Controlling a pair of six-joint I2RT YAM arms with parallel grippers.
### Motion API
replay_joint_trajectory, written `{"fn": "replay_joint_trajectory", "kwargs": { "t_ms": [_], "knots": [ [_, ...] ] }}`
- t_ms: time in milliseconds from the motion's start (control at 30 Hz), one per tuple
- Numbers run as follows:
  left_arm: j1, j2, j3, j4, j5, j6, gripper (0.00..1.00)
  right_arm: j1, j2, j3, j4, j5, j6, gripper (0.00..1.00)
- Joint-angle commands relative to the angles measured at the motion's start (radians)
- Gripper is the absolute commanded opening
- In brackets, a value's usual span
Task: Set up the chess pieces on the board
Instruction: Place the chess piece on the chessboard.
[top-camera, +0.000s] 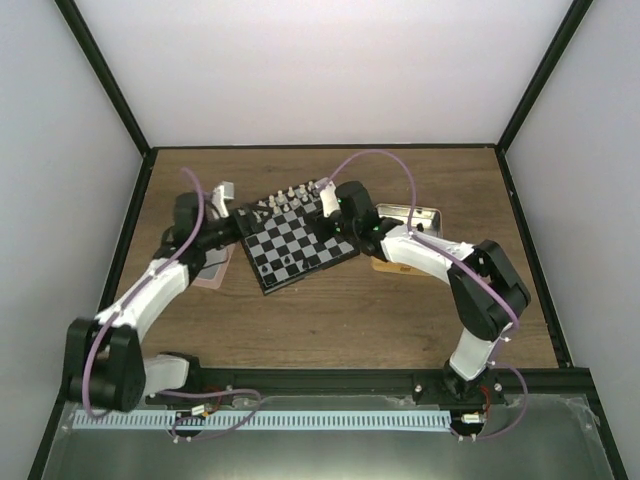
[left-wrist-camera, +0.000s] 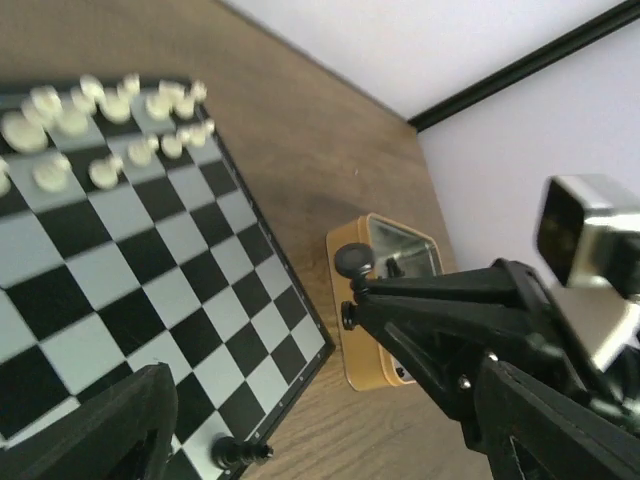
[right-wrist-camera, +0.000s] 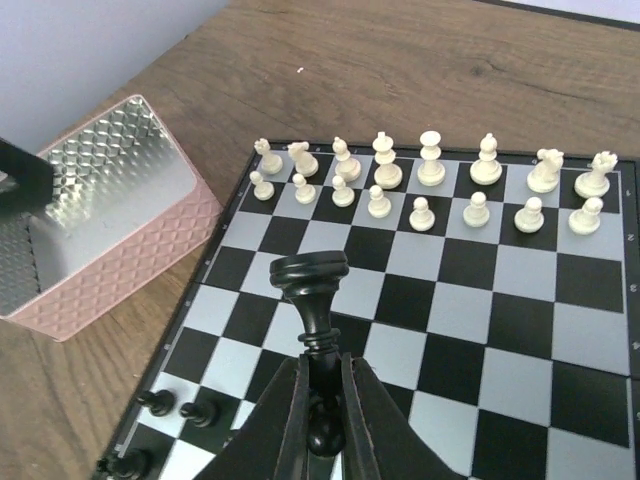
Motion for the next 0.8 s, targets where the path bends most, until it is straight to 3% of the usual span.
{"fn": "replay_joint_trajectory", "kwargs": {
  "t_ms": [0,133,300,367,567,767],
  "knots": [
    [-0.067,0.200,0.086,0.081,0.031,-0.117,0.81,-0.042,0.040,-0.001,0.031,-0.121,-0.136,0.04],
    [-0.113,0.350,0.169,0.095,0.054,-0.171,0.75,-0.046,0.039,-0.011,0.009,-0.143,-0.212,0.04],
    [-0.135,0.432,0.207,0.124,0.052,-0.206,0.75,-0.047,0.048,-0.013,0.003,-0.173,-0.238,0.04],
    [-0.142,0.457,0.209,0.146,0.073,-0.225,0.74,-0.047,0.059,-0.009,-0.005,-0.169,-0.240,0.04],
    [-0.157,0.499,0.224,0.153,0.086,-0.240,0.59,-0.047,0.081,-0.001,0.001,-0.164,-0.238,0.04],
    [-0.166,0.517,0.214,0.155,0.099,-0.224,0.52,-0.047,0.098,0.011,-0.010,-0.142,-0.231,0.04]
  ]
}}
